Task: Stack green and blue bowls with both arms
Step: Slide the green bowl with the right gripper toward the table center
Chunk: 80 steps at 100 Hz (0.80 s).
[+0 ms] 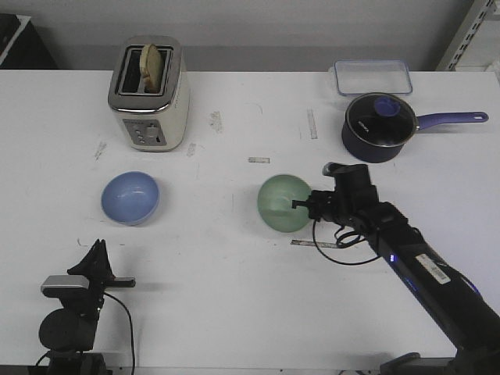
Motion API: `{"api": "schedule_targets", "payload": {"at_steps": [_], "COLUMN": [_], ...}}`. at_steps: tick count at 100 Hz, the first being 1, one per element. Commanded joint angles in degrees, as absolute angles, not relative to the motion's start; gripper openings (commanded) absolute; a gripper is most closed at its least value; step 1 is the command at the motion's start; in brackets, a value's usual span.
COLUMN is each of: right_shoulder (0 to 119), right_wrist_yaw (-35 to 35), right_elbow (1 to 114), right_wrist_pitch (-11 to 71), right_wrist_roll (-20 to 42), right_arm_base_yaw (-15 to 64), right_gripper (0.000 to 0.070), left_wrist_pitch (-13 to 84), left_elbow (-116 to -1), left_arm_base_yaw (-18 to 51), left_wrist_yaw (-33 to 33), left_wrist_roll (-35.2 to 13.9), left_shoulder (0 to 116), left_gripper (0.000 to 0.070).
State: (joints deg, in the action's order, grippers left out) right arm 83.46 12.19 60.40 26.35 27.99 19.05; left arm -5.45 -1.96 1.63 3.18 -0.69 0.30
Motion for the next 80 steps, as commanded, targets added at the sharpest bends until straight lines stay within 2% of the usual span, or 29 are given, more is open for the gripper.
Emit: {"api": "schedule_targets", "payload": {"at_steps": [1,22,50,62,66,70,80], "right_shoulder": [85.3,88.4,91.2,91.2,91.2,91.2,91.0], "right_wrist_yaw": [10.3,7.0,6.0,6.0,6.0,6.0,6.0], "right_elbow": [60.9,60.9,60.9,60.9,60.9,60.9,60.9], "right_wrist_pitch": [25.0,21.8,18.8,18.7,18.7,18.7,18.6], "right_wrist_roll": [32.6,34.7,34.5,34.5,34.4,34.2,33.7], "right_arm_base_yaw": [21.9,27.5,28.9,28.9,28.9,28.9,28.9], "right_gripper": [0.0,0.0,0.0,0.0022,0.0047,0.0102,0.0289], "left_wrist_pitch": [-6.1,-6.1,-6.1,-6.1,-6.1,-6.1,-6.1], "left_elbow": [-0.8,-0.8,-0.8,-0.8,-0.8,-0.8,-0.8], "left_arm_base_yaw": [1.5,1.5,1.5,1.5,1.5,1.5,1.5], "left_wrist_yaw": [3.2,3.2,3.2,3.2,3.2,3.2,3.2], "left_wrist_roll": [0.0,-0.1,-0.1,-0.1,-0.1,-0.1,-0.1], "left_shoulder": [0.2,0.2,0.2,0.2,0.2,0.2,0.2], "left_gripper": [0.0003,0.0003,0.0003,0.0003,0.0003,0.0003,0.0003]}}
